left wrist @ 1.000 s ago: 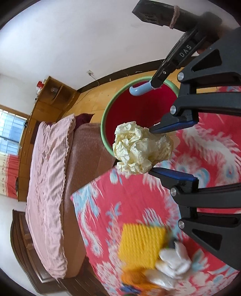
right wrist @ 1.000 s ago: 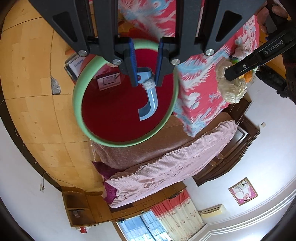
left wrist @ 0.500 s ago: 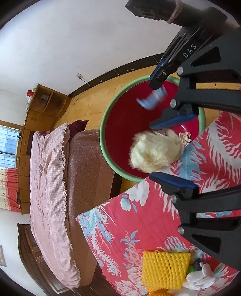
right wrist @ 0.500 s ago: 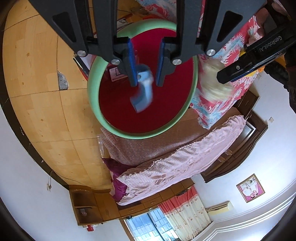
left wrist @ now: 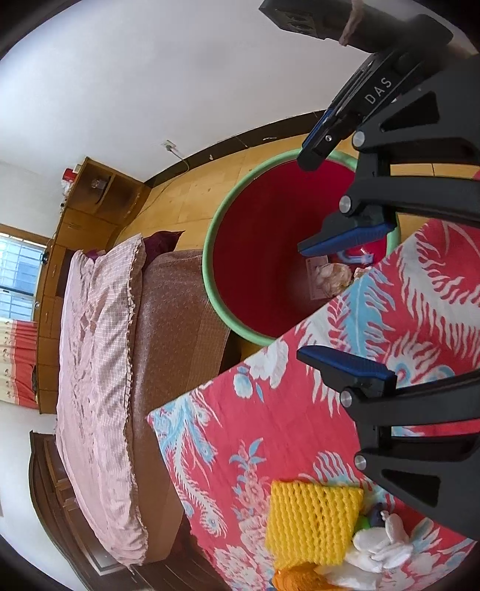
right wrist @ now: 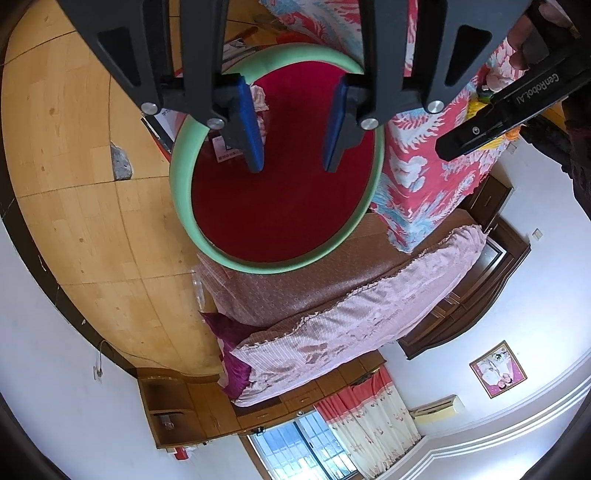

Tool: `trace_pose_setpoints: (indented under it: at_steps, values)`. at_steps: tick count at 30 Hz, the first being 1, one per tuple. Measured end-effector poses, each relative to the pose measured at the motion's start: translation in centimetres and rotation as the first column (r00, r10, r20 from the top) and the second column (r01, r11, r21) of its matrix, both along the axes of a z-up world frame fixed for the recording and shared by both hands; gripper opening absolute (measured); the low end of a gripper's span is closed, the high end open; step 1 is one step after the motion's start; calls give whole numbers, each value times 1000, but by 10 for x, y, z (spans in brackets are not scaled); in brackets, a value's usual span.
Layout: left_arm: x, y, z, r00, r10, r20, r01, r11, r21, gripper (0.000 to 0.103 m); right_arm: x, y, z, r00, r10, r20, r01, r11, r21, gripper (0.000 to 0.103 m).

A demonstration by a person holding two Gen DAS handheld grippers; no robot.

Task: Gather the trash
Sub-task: 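Open both tools to drop the paper ball and plastic piece into the bin, then grasp the orange box with the left tool while the right tool grasps the yellow foam net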

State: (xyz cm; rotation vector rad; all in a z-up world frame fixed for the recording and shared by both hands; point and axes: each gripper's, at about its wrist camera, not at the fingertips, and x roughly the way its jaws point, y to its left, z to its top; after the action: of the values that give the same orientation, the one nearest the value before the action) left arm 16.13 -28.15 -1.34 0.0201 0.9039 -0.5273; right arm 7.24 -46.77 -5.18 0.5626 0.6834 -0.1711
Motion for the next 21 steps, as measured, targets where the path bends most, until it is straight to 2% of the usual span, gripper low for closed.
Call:
trace_pose_setpoints:
  at_steps: [3, 12, 21]
  values:
    - [-4, 10, 4, 1000, 19, 2, -19, 1000, -12, 50, -4, 6, 6, 1000, 4, 6, -4, 1000, -1, 48]
    - [-17, 50, 22, 995, 96, 34, -94, 995, -44, 50, -11, 27, 22, 999, 37, 19, -37, 999, 7, 55]
    - [-27, 110, 39, 973, 223, 65, -219, 974, -65, 50, -12, 72, 41, 990, 131, 47, -131, 991, -10, 67]
